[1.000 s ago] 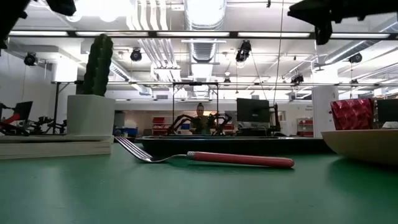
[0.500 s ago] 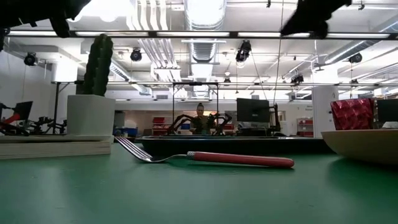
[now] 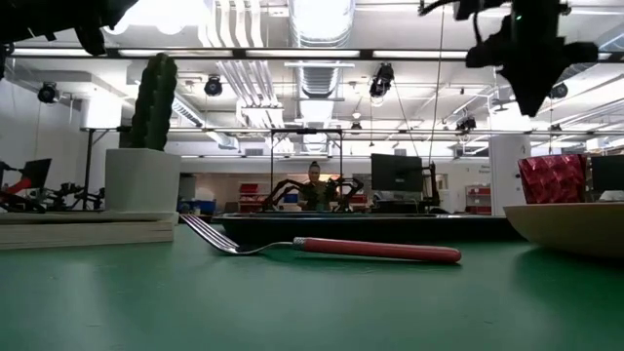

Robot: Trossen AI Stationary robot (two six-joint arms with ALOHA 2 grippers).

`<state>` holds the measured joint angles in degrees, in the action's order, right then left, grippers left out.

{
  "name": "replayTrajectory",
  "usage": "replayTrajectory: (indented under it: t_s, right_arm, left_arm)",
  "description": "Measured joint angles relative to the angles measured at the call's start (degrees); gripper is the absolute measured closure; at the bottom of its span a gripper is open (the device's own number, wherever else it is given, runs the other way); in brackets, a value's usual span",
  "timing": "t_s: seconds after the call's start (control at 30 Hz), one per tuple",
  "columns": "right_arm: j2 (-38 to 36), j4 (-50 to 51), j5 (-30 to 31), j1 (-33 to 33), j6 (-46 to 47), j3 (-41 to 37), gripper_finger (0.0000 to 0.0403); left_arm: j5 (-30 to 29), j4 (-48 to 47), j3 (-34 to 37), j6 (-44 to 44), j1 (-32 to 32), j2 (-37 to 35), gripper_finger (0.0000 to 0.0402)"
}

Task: Pick and place plate/cup/fork/spoon on tray
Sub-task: Put the red cup on the black serving tray

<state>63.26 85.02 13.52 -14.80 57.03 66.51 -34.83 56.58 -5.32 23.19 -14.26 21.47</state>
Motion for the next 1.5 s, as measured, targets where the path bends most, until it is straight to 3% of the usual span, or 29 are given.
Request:
replayTrajectory:
  t_s: [0.17,0.5,0.67,0.83,1.17,1.33,1.5]
  right_arm:
    - [2.74,-1.89,-0.98,-3.98,-3.79,-0.83,0.0355]
    - [2.52,-8.23,0.04,-12.05,-11.69,-7.47,0.0247]
    - [2.53,-12.43,0.0,-13.69,-14.18,-11.31,0.0236]
    - [2.54,-13.8,-0.02,-13.75,-14.29,-13.67,0.0262]
    - [2.52,-14.16,-0.02,-13.75,-15.71,-13.93,0.0386]
    - [2.52,-13.33,0.02,-13.75,-16.43,-12.31,0.0393]
    - [2.52,-10.47,2.45,-13.75,-16.67,-5.31,0.0394]
  left_arm:
    - [0.0,0.02,0.0,-0.05,0.0,-0.15,0.0394]
    - [0.0,-0.04,0.0,-0.2,0.0,-0.15,0.0394]
    - [0.02,-0.04,0.0,-0.23,0.0,-0.15,0.0394]
    - [0.02,-0.04,0.0,-0.25,0.0,-0.15,0.0394]
    - [0.02,-0.04,0.04,-0.25,0.0,-0.15,0.0394]
    - [0.02,-0.04,0.04,-0.25,0.0,-0.15,0.0394]
    - [0.04,-0.05,0.04,-0.25,-0.02,-0.15,0.0394]
